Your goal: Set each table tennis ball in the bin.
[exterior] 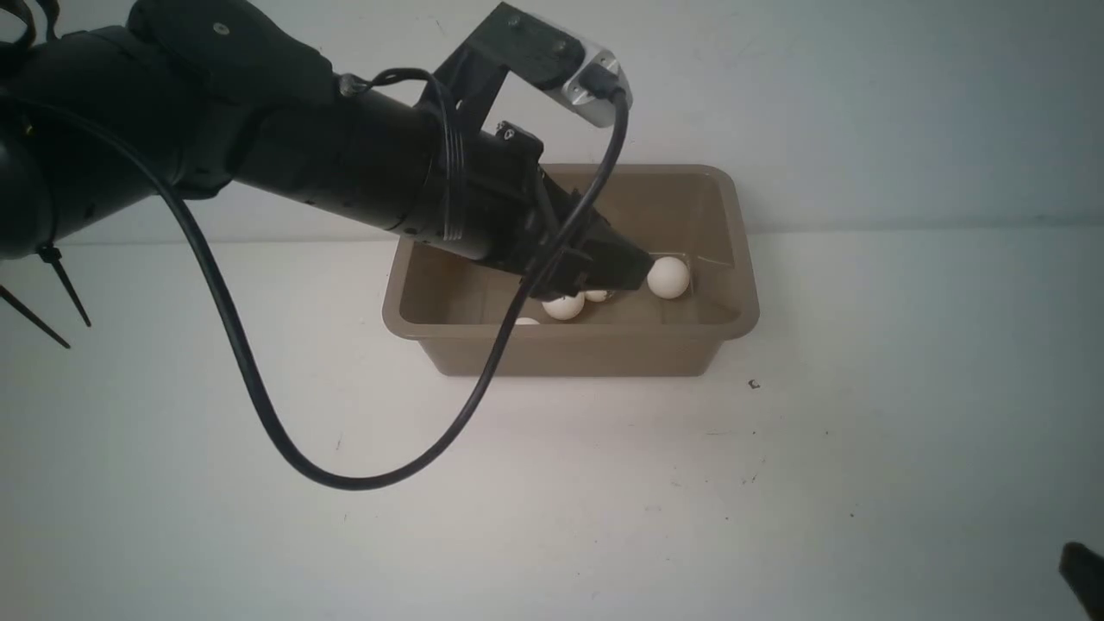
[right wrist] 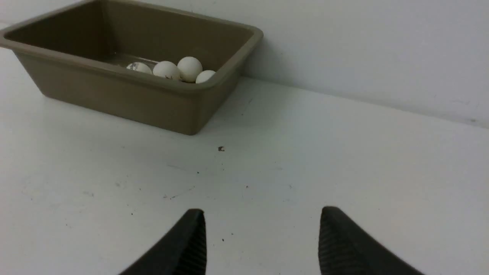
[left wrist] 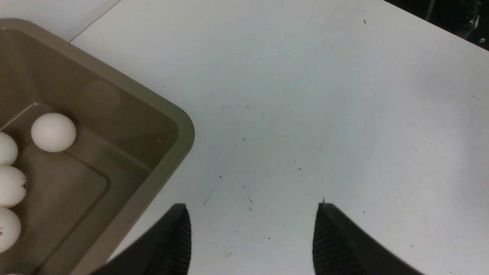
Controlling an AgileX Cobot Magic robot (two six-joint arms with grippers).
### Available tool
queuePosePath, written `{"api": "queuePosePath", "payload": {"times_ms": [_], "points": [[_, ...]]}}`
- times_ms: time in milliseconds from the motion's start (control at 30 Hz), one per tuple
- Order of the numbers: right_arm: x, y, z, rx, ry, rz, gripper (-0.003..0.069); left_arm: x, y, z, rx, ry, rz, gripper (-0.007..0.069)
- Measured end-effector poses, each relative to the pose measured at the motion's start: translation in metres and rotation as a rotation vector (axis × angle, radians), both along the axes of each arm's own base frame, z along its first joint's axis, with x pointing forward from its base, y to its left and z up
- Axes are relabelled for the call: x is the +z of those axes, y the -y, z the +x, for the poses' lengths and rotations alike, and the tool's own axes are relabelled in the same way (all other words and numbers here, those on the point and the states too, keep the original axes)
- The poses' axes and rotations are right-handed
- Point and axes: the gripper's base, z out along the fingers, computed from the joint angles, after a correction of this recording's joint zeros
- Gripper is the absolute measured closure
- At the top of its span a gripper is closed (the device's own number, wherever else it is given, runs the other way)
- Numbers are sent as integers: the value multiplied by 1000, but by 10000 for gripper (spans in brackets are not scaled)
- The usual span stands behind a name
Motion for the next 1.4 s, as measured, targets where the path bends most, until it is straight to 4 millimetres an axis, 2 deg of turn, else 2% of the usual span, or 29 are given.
{"api": "queuePosePath", "payload": {"times_ms": [133,433,700,833,1233,1400], "points": [[-13,1,-6,-5,31,5,288,0,0,-1,-13,-10,-2,230],[-14,3,-12,0,93,-8,288,1,2,-3,-24,-22,-20,230],[-19,1,-17,22,62,-14,288,2,2,-2,-34,1,-27,230],[-30,1,-17,32,6,-24,288,3,3,-2,-24,4,-39,230],[-30,1,-17,33,9,-31,288,5,3,1,-2,19,-55,230],[-30,1,-17,33,9,-31,288,11,5,3,41,-8,-150,230]]}}
